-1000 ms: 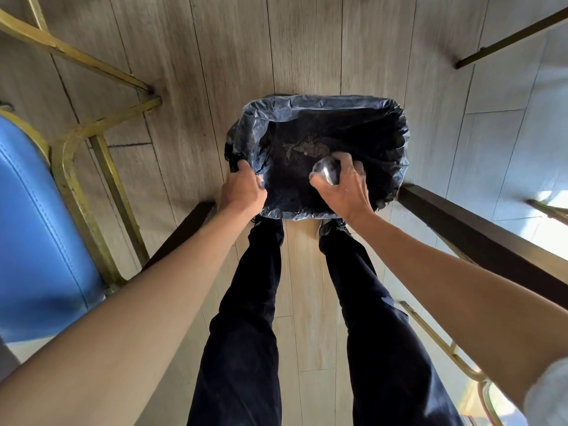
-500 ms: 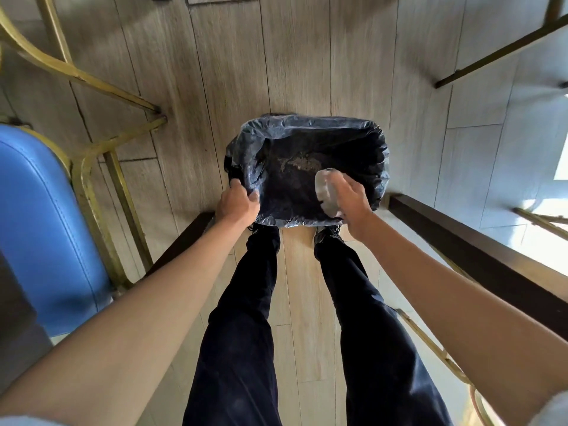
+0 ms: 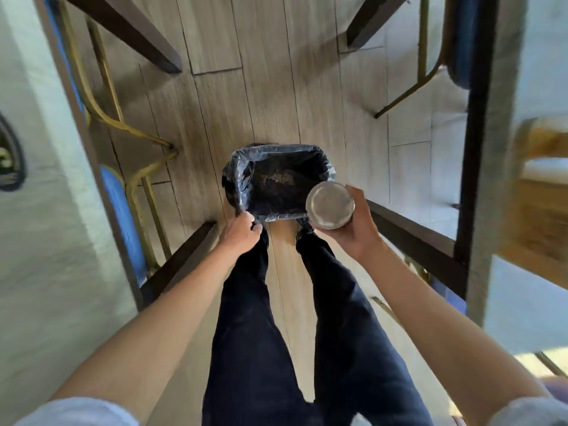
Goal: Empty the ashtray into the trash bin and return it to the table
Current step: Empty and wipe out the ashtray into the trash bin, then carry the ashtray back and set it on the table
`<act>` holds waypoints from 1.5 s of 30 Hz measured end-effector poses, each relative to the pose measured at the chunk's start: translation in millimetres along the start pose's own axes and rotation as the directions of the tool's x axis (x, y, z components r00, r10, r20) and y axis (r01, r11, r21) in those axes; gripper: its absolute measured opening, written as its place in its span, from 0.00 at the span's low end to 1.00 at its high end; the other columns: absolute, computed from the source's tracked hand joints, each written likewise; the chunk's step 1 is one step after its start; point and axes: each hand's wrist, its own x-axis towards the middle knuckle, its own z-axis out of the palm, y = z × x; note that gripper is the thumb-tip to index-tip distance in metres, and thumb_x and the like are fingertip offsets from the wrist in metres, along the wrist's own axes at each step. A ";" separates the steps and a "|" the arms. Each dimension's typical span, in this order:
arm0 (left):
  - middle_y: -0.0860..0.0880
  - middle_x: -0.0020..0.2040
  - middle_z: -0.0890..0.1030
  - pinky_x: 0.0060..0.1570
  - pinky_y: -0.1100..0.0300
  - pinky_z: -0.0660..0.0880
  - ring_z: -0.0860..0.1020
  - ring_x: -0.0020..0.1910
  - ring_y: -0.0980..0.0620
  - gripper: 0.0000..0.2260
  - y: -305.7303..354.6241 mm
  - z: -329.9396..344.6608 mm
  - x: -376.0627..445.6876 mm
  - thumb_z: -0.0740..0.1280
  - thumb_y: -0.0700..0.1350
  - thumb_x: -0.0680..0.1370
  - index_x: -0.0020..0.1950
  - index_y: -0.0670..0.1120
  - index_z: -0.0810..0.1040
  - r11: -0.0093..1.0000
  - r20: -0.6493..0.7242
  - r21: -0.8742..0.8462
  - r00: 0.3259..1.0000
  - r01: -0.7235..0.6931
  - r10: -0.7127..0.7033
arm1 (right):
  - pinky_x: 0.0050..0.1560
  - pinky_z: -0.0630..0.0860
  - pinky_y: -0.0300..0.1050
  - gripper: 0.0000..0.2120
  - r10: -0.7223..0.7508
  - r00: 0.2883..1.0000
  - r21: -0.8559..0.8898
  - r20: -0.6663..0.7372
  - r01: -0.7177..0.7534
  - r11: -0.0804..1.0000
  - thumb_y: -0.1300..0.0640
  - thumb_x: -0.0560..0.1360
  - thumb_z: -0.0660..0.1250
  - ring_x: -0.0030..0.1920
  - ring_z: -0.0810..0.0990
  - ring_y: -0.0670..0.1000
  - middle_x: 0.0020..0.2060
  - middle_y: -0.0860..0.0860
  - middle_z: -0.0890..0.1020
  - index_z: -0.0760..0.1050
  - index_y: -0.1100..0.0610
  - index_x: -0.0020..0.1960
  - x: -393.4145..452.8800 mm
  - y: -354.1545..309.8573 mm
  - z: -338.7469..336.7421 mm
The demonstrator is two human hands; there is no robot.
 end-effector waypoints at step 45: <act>0.59 0.74 0.64 0.68 0.67 0.67 0.65 0.72 0.64 0.52 -77.4 100.9 -472.2 0.78 0.64 0.62 0.78 0.54 0.54 0.728 -0.859 -0.312 0.508 -0.610 0.058 | 0.41 0.80 0.49 0.40 0.158 0.786 -0.802 0.598 0.587 0.111 0.21 0.73 0.59 0.33 0.78 0.61 0.31 0.59 0.82 0.81 0.59 0.36 -377.4 176.9 47.7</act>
